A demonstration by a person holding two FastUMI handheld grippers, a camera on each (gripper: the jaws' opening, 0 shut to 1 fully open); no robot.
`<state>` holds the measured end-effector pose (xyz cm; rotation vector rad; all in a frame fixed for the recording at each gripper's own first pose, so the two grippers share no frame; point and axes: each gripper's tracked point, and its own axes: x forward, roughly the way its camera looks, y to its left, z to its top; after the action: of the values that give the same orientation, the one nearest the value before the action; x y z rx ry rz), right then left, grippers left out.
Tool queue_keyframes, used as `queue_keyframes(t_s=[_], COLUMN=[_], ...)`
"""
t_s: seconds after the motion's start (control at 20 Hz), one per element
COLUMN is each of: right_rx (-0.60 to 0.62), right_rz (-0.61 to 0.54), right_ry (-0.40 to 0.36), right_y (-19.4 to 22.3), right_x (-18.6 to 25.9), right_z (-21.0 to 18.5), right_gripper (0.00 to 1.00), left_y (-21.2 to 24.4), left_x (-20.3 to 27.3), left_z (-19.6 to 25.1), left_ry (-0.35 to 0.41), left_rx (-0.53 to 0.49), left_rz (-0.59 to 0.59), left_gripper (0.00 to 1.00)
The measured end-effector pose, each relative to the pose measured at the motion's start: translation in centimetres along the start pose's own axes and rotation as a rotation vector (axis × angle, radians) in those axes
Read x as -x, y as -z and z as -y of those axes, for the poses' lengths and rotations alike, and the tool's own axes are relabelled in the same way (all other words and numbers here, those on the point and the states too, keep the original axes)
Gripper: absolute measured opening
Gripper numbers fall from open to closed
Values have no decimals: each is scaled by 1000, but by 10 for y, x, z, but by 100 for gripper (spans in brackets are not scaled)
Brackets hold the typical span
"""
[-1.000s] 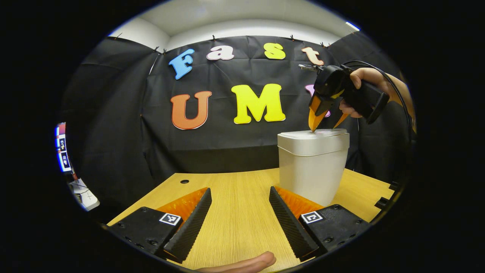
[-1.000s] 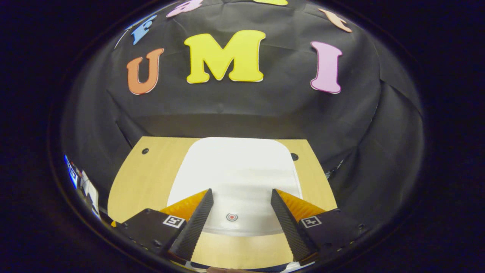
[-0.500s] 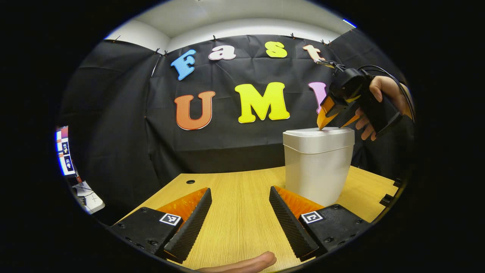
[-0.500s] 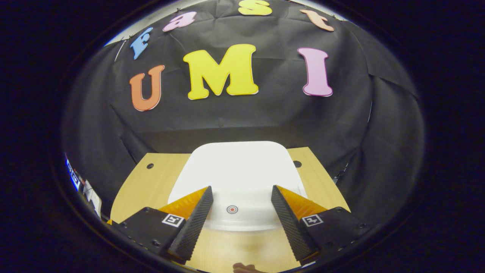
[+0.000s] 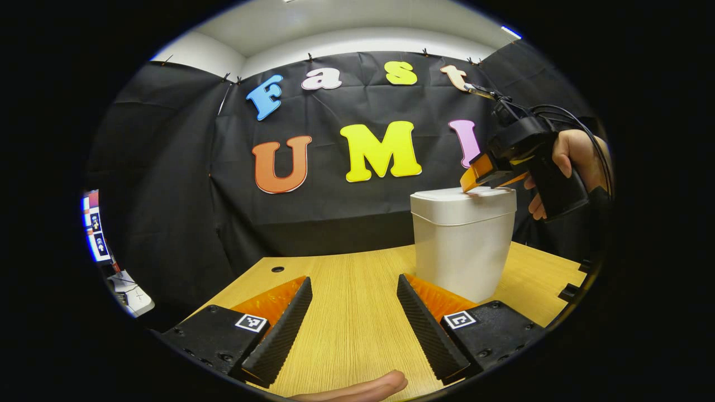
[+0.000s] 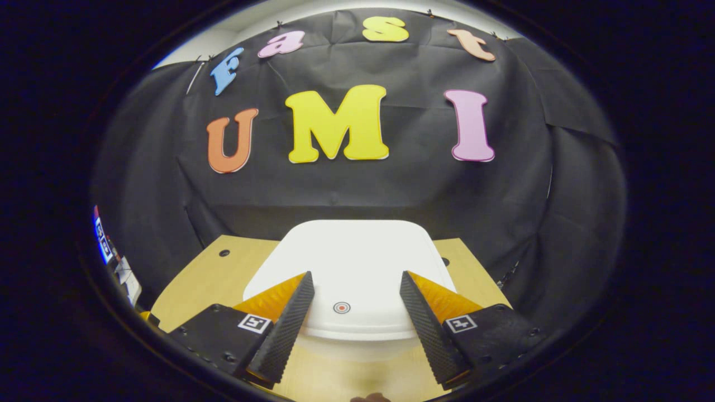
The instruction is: Press the lid of the desktop garbage bin to open it, pick up the crumpled paper on the desktop and throw it into the bin, then pick up the pop can on the desktop and drop it into the bin, and finally close the garbage bin lid.
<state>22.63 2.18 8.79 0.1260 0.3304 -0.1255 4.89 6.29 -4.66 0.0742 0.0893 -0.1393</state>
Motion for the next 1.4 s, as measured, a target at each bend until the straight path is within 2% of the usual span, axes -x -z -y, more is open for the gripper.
queue_keyframes(t_s=[0.1, 0.25, 0.5, 0.8, 0.95, 1.05, 1.1, 1.15, 1.2, 1.25, 1.35, 1.4], right_rx=[-28, 2, -16, -24, -26, -2, 16, 37, 60, 72, 78, 68], right_rz=[29, 77, 163, 264, 271, 278, 283, 294, 306, 322, 343, 349], right_ry=[-11, -22, -26, -34, -55, -80, -84, -76, -75, -83, -108, -115], right_y=[-2, -6, -3, 11, 23, 31, 36, 40, 46, 52, 66, 75], right_x=[0, -4, 0, 34, 49, 61, 65, 71, 78, 86, 103, 111], right_z=[-1, 0, 6, 13, 11, 6, 6, 9, 12, 13, 19, 25], right_gripper=[96, 95, 96, 95, 95, 96, 94, 96, 94, 96, 94, 96], left_y=[-2, 0, 1, 4, 6, 1, -1, -2, -2, -1, -4, -5], left_x=[1, 0, -2, -5, -5, -4, -4, -4, -3, -2, -2, -1], left_z=[0, -4, -12, -14, -12, -12, -9, -5, -1, 1, 8, 14], left_ry=[-2, -5, -27, -38, -41, -53, -49, -44, -41, -42, -48, -43], left_rx=[4, 8, 25, 42, 40, 40, 38, 38, 33, 27, 13, 6], left_rz=[3, 1, -7, -18, -21, -7, 1, 6, 7, 7, 14, 15], left_gripper=[98, 99, 98, 99, 99, 99, 99, 99, 99, 99, 99, 99])
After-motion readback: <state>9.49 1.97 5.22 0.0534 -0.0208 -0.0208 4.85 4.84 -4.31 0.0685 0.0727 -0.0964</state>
